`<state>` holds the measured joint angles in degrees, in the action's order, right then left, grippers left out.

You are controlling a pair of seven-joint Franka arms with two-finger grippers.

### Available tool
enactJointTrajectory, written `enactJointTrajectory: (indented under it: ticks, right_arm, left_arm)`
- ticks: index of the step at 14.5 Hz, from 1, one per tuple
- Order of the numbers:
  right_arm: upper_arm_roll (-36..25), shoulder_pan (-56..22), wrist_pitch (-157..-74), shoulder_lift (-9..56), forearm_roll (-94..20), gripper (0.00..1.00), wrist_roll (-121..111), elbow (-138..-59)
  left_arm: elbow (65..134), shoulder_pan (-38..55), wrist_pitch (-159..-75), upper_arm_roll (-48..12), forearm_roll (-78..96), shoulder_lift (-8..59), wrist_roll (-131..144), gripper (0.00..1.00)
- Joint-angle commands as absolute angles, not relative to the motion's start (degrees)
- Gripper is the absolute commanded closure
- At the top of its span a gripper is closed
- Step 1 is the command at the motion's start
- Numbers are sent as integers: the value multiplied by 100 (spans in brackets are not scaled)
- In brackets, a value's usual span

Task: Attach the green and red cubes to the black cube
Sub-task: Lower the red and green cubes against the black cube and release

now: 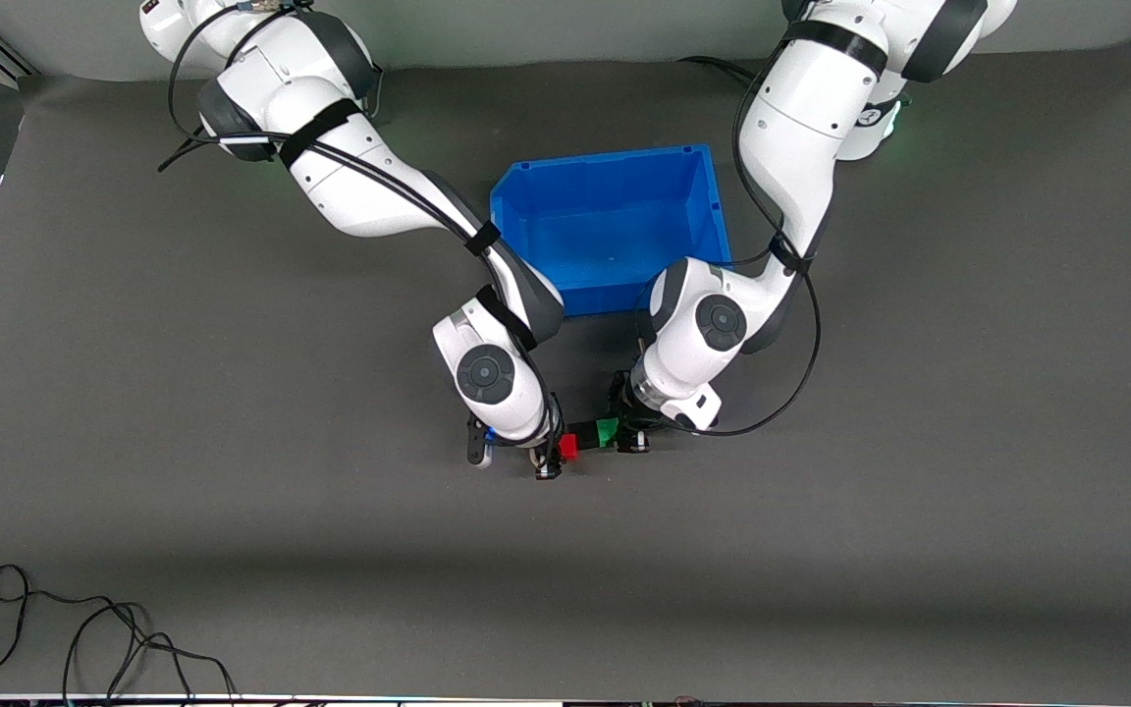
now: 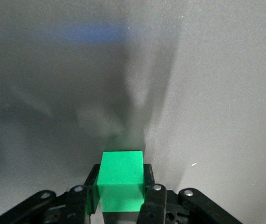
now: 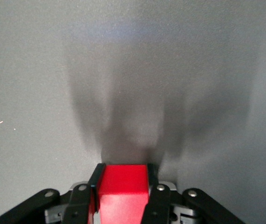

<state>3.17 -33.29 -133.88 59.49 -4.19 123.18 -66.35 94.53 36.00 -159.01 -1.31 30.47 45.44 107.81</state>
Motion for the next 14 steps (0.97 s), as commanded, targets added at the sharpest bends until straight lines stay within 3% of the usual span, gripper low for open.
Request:
enactJointTrajectory:
  ticks: [1,3,4,5,6,14]
  right_arm:
    - [299,-3358,-13412,6082,-387,100,12366,-6398]
    - [299,-3322,-13412,6082,-387,100,12340,-6381]
    - [299,-3305,-13412,6082,-387,100,12244,-6372]
    - [290,-3305,-13412,6073,-369,67,12121,-6372]
    - [281,-3313,-13403,6065,-360,2,11824,-6381]
    - [299,-3252,-13360,5977,-422,1,11584,-6355]
  left_arm:
    - [9264,3735,-15952,-26,3067,4667,10942,89]
    - [9264,3727,-15943,-18,3059,4667,10942,88]
    - [9264,3727,-15952,-9,3041,4667,10925,67]
    - [9264,3727,-15952,-9,3024,4667,10907,33]
    - [9264,3727,-15952,-9,2971,4667,10890,0]
    - [9342,3648,-15856,157,2796,4597,10855,0]
